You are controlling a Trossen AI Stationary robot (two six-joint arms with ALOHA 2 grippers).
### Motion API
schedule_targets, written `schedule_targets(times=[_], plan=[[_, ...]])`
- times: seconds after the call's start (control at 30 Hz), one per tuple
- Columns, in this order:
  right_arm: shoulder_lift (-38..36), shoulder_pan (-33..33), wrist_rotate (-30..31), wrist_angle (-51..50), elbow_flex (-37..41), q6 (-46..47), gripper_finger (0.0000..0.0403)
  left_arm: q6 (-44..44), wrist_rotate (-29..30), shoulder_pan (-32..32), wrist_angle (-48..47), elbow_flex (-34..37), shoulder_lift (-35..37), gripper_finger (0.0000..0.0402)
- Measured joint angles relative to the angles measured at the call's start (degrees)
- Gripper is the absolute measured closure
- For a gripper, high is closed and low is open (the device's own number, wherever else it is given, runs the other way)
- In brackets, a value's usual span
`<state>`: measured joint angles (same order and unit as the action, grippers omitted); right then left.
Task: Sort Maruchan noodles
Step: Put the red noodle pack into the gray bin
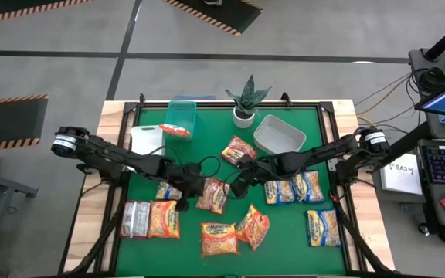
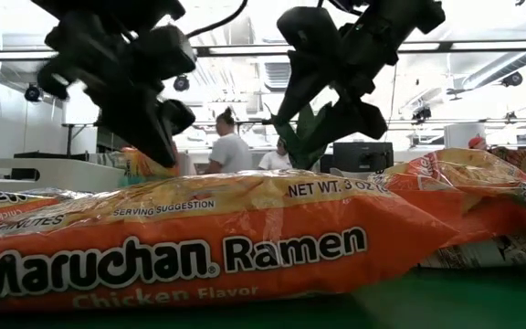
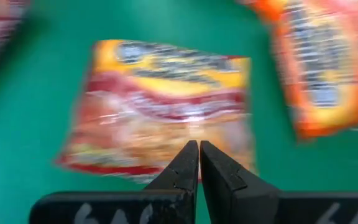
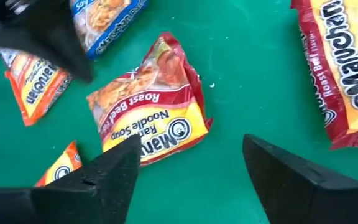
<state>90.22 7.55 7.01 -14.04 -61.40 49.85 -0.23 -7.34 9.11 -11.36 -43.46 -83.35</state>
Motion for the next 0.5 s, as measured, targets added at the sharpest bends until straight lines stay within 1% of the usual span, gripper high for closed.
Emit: schedule_targets(times=[0.07,0.1,0.3,0.43,0.5], plan=[[0.7,0.0,0.32,0.08,0.04,0.59,0.0114,-0.64,-3.99,0.37,0.39,0.07,0.0,0.0402],[1.05,0.02,0.3,0.0,0.19,0.86,0.0108,-0.9,-4.75,0.72,0.91,0.07,-0.33,0.0402],[6.19,0.05,0.04,3.71,0.23,2.13,0.0083,-2.73,-4.8,1.76,2.95,0.47,-2.74,0.0402],[9.0,0.04,-0.85,6.31,0.25,2.29,0.0079,-3.97,-4.09,1.74,3.51,2.02,-3.54,0.0402],[9.78,0.03,-1.45,7.75,0.21,2.68,0.0078,-4.88,-3.87,1.72,6.1,4.01,-3.64,0.0402]])
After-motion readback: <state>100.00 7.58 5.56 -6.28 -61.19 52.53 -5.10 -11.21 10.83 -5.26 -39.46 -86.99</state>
